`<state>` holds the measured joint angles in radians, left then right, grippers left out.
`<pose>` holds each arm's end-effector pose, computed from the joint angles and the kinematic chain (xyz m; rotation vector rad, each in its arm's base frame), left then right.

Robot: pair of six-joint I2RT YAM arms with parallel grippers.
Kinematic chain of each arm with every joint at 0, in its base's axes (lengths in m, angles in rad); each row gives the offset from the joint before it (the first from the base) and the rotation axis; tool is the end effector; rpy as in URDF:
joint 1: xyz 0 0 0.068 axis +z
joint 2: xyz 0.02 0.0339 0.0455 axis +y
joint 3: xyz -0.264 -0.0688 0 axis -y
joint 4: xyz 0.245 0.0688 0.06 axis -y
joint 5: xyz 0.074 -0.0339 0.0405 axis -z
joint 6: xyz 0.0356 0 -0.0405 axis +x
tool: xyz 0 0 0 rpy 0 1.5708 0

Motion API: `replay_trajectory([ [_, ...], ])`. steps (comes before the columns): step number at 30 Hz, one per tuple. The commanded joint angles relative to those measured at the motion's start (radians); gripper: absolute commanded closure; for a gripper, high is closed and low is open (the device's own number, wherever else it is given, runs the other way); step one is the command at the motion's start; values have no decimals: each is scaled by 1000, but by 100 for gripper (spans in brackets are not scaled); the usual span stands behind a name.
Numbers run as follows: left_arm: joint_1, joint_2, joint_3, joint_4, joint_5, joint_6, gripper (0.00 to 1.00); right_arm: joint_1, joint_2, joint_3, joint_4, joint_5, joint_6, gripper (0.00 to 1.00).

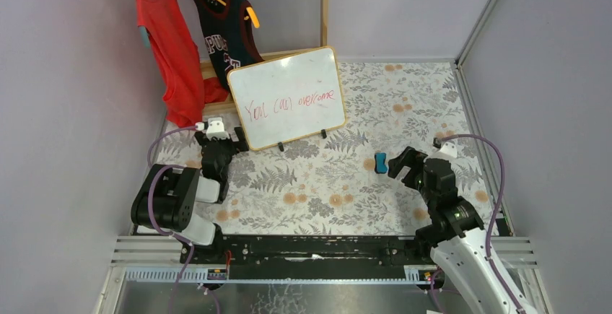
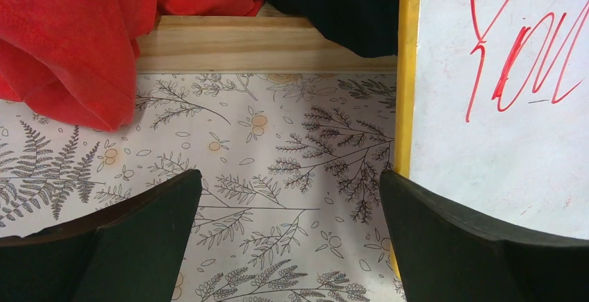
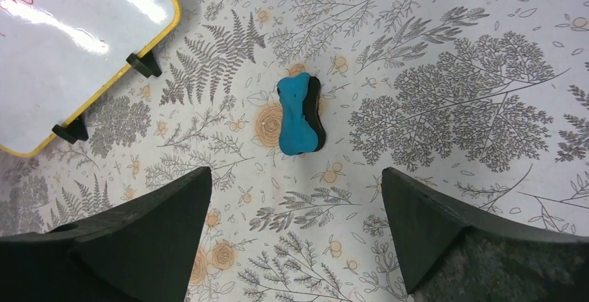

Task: Erase the whiteboard

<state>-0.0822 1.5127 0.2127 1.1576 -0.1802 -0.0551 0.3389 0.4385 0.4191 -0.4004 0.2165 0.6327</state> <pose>0.2357 -0.0130 0.1416 -0.1105 1.7076 0.0523 0.1218 0.0348 0.2365 0.4320 1.9567 0.4134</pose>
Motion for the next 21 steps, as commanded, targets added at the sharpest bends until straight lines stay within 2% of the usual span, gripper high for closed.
replay_trajectory([
  [1, 7, 7, 17, 54, 7, 4, 0, -1, -50, 31, 2, 52, 9, 1],
  [9, 6, 7, 17, 54, 6, 4, 0, -2, -92, 37, -6, 28, 8, 1],
  [17, 7, 6, 16, 54, 6, 4, 0, -2, 145, 69, -65, -13, 46, 1],
  [21, 6, 5, 17, 54, 6, 4, 0, -3, 223, 59, -64, -45, 87, 11],
])
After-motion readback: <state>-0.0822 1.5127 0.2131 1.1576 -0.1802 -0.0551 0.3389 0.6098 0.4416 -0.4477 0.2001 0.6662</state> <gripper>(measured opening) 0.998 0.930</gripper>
